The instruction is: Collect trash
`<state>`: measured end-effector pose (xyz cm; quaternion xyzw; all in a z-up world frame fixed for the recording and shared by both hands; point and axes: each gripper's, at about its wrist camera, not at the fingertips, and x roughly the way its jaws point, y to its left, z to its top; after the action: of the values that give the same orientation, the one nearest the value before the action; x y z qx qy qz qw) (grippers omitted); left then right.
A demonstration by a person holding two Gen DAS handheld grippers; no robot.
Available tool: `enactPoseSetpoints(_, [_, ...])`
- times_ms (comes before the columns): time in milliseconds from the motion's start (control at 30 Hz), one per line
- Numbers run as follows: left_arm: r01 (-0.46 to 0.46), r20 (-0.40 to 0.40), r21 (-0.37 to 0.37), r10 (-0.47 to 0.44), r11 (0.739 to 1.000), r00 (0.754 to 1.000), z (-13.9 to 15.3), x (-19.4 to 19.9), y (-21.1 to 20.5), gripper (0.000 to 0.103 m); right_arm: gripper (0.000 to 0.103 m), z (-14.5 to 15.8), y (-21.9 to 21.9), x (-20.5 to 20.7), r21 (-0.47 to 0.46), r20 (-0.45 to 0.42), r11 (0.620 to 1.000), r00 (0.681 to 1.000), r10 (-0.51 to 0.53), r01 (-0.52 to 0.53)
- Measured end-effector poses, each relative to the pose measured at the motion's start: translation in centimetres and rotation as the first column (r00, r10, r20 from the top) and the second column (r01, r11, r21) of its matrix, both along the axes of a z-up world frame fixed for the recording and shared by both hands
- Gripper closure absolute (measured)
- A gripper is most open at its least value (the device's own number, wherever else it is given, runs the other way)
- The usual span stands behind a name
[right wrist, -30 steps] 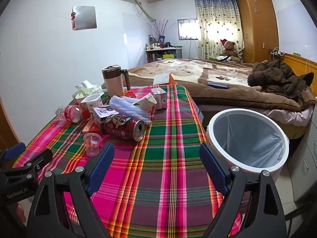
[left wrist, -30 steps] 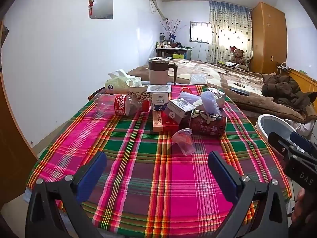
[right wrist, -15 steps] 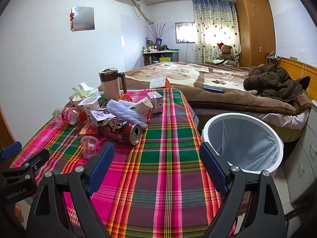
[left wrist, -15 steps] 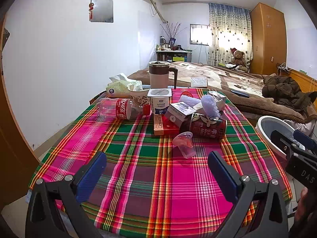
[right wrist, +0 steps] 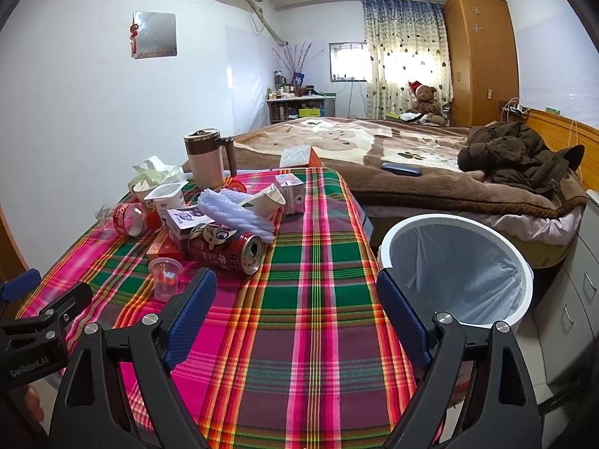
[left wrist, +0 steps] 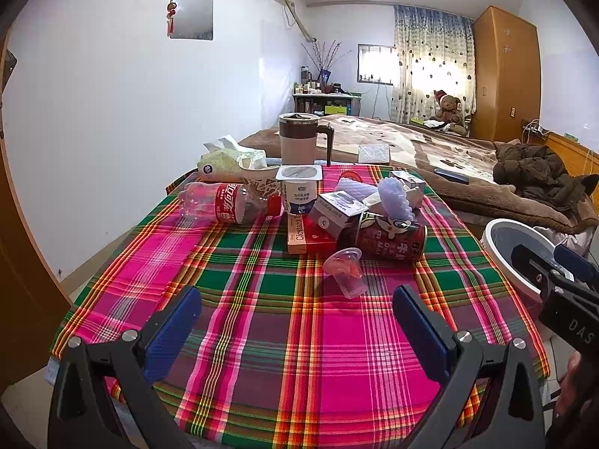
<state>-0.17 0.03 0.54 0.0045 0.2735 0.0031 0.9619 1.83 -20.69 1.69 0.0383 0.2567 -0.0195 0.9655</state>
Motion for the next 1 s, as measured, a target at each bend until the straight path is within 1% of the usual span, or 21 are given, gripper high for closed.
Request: enactPoseSetpoints(1000, [0.001,-0.003,-0.008,-0.001,1.000,1.000,-0.13,0.12,-0.20,0.000,0.014,0.20,0.16,0.06,-0.008,0.006,1.000,1.000,0.004,-0.004])
